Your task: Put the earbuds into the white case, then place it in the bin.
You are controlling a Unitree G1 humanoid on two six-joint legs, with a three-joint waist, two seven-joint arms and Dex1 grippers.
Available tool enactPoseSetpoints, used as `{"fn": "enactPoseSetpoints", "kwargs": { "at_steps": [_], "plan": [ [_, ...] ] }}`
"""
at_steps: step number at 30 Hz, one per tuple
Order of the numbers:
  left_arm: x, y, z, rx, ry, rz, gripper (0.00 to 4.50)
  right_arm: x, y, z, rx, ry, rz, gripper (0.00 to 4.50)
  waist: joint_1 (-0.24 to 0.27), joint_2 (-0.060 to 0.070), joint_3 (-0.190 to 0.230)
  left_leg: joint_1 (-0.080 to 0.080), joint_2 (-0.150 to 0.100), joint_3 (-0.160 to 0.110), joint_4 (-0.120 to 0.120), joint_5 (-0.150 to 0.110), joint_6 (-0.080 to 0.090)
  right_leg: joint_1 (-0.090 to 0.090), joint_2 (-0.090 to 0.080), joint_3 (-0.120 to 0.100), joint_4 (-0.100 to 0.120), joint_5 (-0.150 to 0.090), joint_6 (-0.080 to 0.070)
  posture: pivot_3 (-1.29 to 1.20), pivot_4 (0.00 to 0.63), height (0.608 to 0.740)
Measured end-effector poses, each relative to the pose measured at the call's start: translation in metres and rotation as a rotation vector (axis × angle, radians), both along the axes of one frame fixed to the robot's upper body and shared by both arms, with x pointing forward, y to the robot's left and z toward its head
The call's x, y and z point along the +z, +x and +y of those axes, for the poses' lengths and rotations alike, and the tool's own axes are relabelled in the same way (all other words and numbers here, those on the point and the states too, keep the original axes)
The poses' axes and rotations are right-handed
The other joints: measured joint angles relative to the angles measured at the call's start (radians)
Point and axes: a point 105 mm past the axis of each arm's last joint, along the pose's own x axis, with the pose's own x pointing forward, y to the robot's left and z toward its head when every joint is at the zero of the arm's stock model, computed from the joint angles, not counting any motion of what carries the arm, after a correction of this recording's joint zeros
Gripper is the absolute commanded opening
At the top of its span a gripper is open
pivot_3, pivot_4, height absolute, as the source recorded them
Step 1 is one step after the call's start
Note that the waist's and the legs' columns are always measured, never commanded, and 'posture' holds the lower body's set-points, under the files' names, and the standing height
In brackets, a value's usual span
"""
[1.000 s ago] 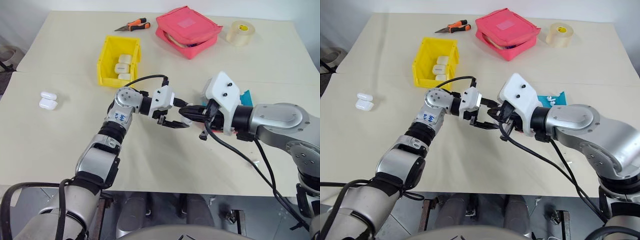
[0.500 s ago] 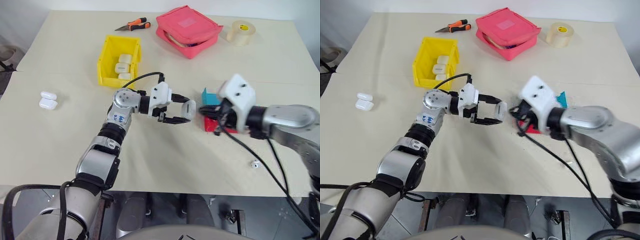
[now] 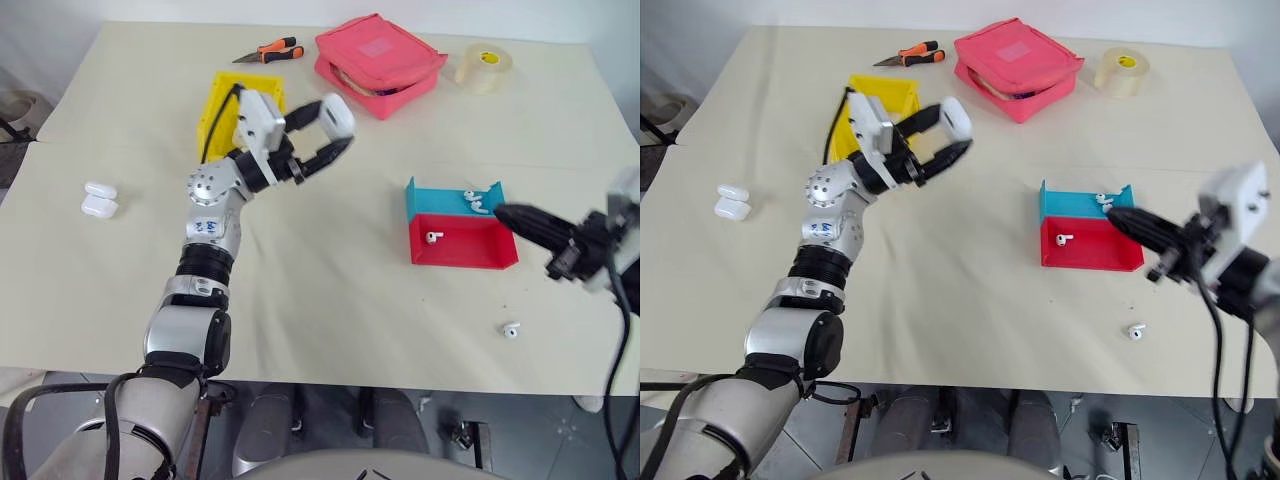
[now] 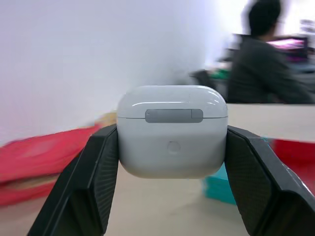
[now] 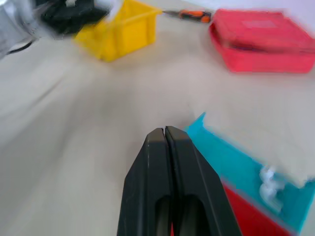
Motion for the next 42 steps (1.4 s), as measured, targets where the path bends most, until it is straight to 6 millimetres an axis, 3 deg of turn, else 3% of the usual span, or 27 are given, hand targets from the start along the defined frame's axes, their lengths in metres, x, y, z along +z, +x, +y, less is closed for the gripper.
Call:
{"fn": "enactPoseSetpoints", "kwargs": {
  "at_steps": [3, 5, 11, 16, 19, 22, 25, 29, 35, 39, 42],
  "plan": [
    [0.006, 0.011, 0.027, 0.139, -0.061, 0.024, 2.79, -0.008, -0.008, -0.019, 0.020, 0.004, 0.048, 1.65, -0.001, 0.000, 0.000, 0.001, 0.000, 0.001, 0.000, 0.000, 0.000, 0.000, 0.000, 0.001, 0.000, 0.000, 0.000, 0.00, 0.150, 0.740],
    [0.009, 0.018, 0.047, 0.237, -0.101, 0.048, 2.79, -0.001, -0.011, -0.027, 0.035, -0.010, 0.030, 2.34, -0.003, 0.000, 0.000, 0.001, 0.001, 0.000, 0.000, 0.000, 0.000, 0.000, 0.000, 0.001, 0.001, 0.000, 0.000, 0.00, 0.150, 0.740],
    [0.001, 0.035, 0.076, 0.423, -0.106, 0.154, 2.79, 0.008, -0.001, -0.039, 0.020, -0.012, -0.018, 4.49, 0.000, 0.000, 0.000, 0.001, 0.000, 0.000, 0.000, 0.000, 0.000, 0.000, 0.000, 0.001, 0.001, 0.000, 0.000, 0.00, 0.150, 0.740],
    [-0.021, 0.043, 0.083, 0.497, -0.044, 0.255, 4.43, 0.010, 0.007, -0.031, 0.054, -0.012, -0.029, 4.50, 0.002, 0.000, 0.000, 0.001, 0.000, 0.000, 0.000, 0.000, 0.000, 0.000, 0.000, 0.001, 0.001, 0.000, 0.000, 0.00, 0.150, 0.740],
    [-0.037, 0.047, 0.076, 0.491, 0.001, 0.315, 4.48, 0.009, 0.010, -0.025, 0.074, -0.017, -0.030, 4.50, 0.002, 0.000, 0.000, 0.001, 0.000, 0.001, 0.000, 0.000, 0.000, 0.000, 0.000, 0.001, 0.000, 0.000, 0.000, 0.00, 0.150, 0.740],
    [-0.038, 0.048, 0.073, 0.485, 0.010, 0.322, 4.48, 0.012, 0.012, -0.024, 0.077, -0.027, -0.048, 4.50, -0.001, -0.001, 0.000, 0.001, 0.000, 0.001, 0.000, 0.000, 0.000, 0.000, 0.000, 0.001, 0.000, 0.000, 0.000, 0.00, 0.150, 0.740],
    [-0.022, 0.042, 0.076, 0.440, 0.034, 0.252, 4.48, 0.013, 0.013, -0.023, 0.080, -0.027, -0.050, 4.50, -0.002, -0.001, 0.001, 0.001, 0.000, 0.001, 0.000, 0.000, 0.000, 0.000, 0.000, 0.001, 0.000, 0.000, 0.000, 0.00, 0.150, 0.740],
    [0.008, 0.005, 0.082, 0.272, 0.124, 0.051, 4.48, 0.014, 0.012, -0.023, 0.092, -0.037, -0.046, 4.50, -0.007, 0.000, 0.000, 0.002, 0.001, 0.002, -0.001, 0.000, -0.001, -0.001, 0.000, 0.002, 0.000, 0.000, 0.000, 0.00, 0.150, 0.740],
    [-0.031, -0.041, 0.123, 0.159, 0.250, 0.149, 4.48, 0.001, 0.011, -0.021, 0.165, -0.050, 0.001, 4.50, -0.008, 0.000, 0.000, 0.003, 0.001, 0.002, 0.000, 0.000, -0.001, 0.000, 0.001, 0.003, 0.001, 0.000, 0.000, 0.00, 0.150, 0.740],
    [-0.042, -0.069, 0.156, 0.129, 0.264, 0.207, 4.48, -0.014, 0.009, -0.020, 0.247, -0.087, 0.040, 4.50, -0.002, 0.000, 0.000, 0.003, 0.001, 0.002, 0.001, 0.000, -0.001, 0.000, 0.000, 0.003, 0.001, 0.000, 0.000, 0.00, 0.150, 0.740],
    [-0.050, -0.083, 0.164, 0.098, 0.260, 0.240, 4.48, -0.019, 0.011, -0.021, 0.266, -0.089, 0.049, 4.50, -0.001, 0.000, 0.000, 0.003, 0.001, 0.001, 0.001, 0.000, -0.001, 0.000, 0.000, 0.003, 0.001, 0.000, 0.000, 0.00, 0.150, 0.740]
  ]
}}
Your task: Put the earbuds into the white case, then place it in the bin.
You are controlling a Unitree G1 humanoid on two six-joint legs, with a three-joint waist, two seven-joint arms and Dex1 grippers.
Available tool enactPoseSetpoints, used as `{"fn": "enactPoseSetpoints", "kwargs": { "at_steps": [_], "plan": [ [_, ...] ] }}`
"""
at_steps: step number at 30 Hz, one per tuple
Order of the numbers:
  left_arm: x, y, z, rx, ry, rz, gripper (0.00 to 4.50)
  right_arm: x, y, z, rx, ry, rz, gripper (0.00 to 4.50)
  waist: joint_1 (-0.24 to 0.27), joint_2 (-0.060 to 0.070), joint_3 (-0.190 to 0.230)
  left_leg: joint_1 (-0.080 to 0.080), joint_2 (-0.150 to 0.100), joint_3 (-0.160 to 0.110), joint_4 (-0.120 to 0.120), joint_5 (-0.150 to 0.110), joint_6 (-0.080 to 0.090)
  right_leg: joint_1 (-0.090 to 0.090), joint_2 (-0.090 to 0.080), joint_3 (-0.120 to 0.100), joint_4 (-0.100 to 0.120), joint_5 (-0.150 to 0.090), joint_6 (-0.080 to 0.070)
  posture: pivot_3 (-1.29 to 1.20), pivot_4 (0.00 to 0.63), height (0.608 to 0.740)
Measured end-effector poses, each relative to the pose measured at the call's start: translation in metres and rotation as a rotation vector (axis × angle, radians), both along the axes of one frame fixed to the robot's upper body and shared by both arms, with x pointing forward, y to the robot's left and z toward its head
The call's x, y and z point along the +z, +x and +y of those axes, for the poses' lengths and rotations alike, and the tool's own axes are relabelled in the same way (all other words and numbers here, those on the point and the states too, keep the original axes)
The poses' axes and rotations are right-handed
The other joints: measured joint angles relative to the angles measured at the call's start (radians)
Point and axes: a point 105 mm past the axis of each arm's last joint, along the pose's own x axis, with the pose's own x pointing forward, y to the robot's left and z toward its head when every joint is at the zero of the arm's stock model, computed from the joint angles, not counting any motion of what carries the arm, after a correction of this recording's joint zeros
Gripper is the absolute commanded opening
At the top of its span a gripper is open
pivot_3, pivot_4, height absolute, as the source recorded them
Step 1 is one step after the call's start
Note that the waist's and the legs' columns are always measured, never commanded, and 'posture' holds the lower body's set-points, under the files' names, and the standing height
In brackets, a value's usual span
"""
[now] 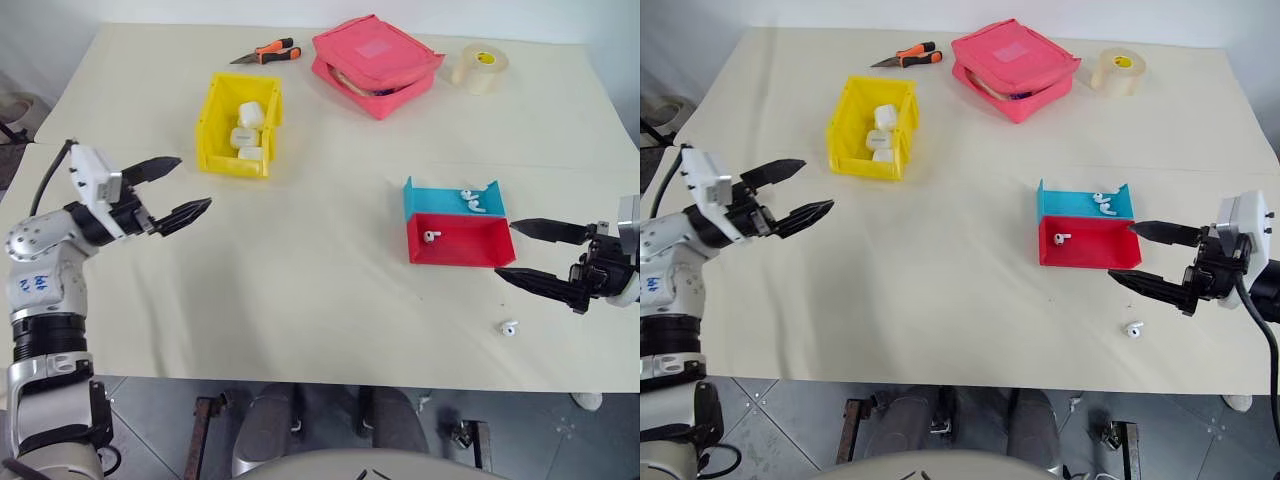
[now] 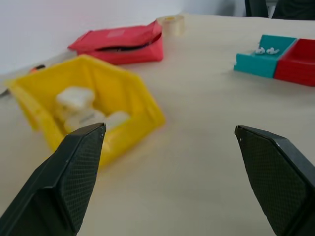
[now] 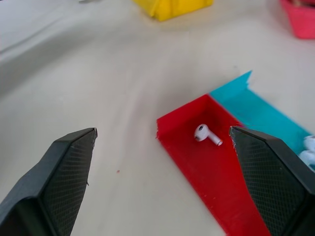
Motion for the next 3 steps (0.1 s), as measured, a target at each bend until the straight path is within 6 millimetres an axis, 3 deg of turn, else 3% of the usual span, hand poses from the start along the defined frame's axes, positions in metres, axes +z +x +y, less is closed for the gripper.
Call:
{"fn": "enactPoseSetpoints", "kwargs": {
  "at_steps": [3],
  "plan": [
    [-0.0068, -0.0108, -0.0055, -0.045, -0.005, 0.039, 4.48, -0.0015, 0.0024, 0.0003, 0.012, 0.003, 0.001, 4.50, -0.002, 0.000, 0.000, 0.000, 0.000, 0.000, 0.000, 0.000, 0.000, 0.000, 0.000, 0.000, 0.000, 0.000, 0.000, 0.00, 0.150, 0.740]
  ]
}}
